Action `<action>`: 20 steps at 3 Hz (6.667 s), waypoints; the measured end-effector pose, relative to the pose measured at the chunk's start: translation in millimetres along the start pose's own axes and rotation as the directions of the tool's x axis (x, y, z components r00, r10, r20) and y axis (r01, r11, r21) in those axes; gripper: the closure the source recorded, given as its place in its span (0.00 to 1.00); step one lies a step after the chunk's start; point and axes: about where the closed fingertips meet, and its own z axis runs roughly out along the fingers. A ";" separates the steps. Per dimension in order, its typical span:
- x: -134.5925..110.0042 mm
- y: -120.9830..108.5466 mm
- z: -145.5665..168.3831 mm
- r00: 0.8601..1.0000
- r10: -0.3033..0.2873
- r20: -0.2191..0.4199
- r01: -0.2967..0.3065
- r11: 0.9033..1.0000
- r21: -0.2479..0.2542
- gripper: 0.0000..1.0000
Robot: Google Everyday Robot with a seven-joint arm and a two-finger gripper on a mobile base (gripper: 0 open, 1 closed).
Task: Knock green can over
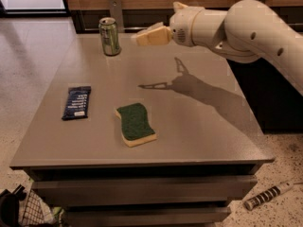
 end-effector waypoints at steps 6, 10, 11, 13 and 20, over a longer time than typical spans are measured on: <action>52.1 -7.5 188.2 0.991 0.116 0.061 -0.107 0.986 -0.128 0.00; 53.7 11.8 222.7 0.989 0.117 0.088 -0.101 0.981 -0.167 0.65; 53.5 14.3 224.6 0.989 0.118 0.088 -0.102 0.980 -0.171 0.88; 53.3 16.9 226.5 0.989 0.119 0.088 -0.102 0.979 -0.175 1.00; 63.5 8.0 176.5 0.795 -0.246 -0.554 0.153 0.966 -0.209 1.00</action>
Offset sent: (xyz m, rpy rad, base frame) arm 0.0819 0.0811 -0.0568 0.1300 0.0477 0.1002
